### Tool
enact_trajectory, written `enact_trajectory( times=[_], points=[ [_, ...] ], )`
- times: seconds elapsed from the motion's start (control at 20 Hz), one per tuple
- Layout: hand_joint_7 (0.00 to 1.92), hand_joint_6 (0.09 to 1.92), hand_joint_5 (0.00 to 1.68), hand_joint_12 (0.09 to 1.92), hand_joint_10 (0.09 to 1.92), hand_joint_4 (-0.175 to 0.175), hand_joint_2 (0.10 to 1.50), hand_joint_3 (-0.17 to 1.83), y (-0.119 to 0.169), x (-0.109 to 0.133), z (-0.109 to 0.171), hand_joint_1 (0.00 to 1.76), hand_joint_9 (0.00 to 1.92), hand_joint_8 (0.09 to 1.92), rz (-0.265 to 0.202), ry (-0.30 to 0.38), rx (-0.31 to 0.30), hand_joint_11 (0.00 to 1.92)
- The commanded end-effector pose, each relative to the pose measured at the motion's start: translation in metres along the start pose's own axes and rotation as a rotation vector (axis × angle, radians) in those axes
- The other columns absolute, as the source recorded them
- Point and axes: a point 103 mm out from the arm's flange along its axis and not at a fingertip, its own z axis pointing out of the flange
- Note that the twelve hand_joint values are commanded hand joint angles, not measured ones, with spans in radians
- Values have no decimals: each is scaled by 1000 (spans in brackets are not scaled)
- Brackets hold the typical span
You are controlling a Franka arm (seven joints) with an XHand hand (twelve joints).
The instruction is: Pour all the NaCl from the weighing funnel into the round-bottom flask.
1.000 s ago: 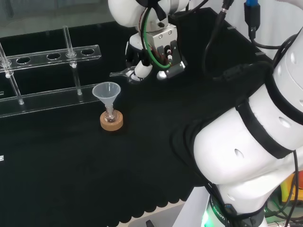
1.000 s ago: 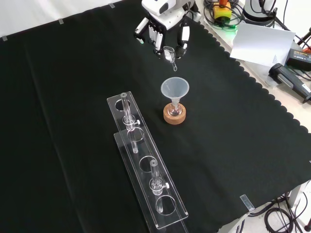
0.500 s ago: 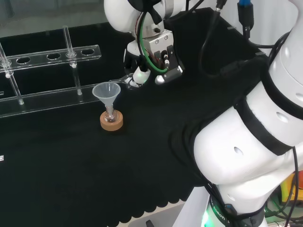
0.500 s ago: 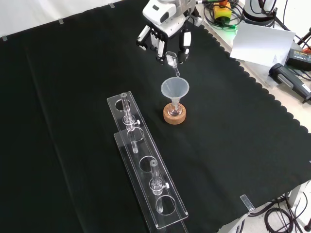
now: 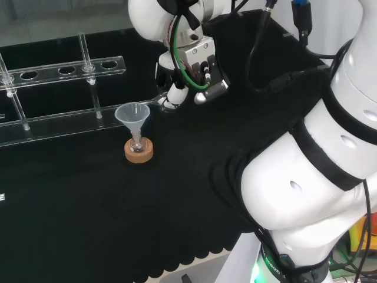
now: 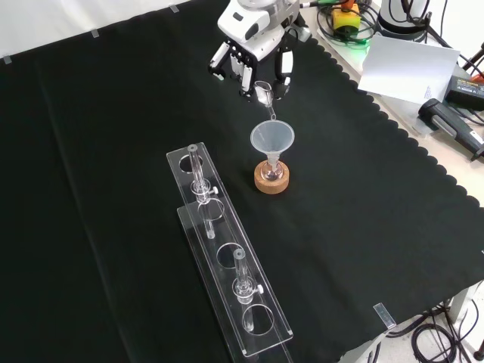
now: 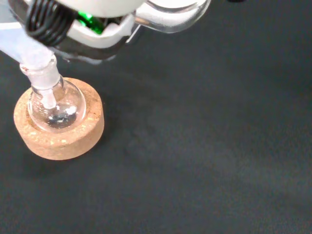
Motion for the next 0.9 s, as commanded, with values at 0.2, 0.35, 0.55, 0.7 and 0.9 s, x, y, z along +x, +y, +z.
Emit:
enact_trajectory(
  times=[0.2,0.35,0.55,0.7,0.9],
  points=[
    [1621,703,1263,1486,355,175,633,709,0,-4,-6,1112,1437,344,-19,-32,8,266],
    [1622,704,1263,1486,354,175,632,711,1,-4,-9,1112,1437,343,-29,-50,12,266],
    [1623,705,1263,1486,354,175,631,714,3,-4,-13,1112,1437,342,-44,-72,21,265],
    [1624,706,1264,1486,354,175,629,716,4,-4,-16,1112,1438,341,-46,-83,29,265],
    [1626,707,1264,1486,353,175,627,719,5,-3,-19,1113,1438,340,-48,-93,38,264]
  ],
)
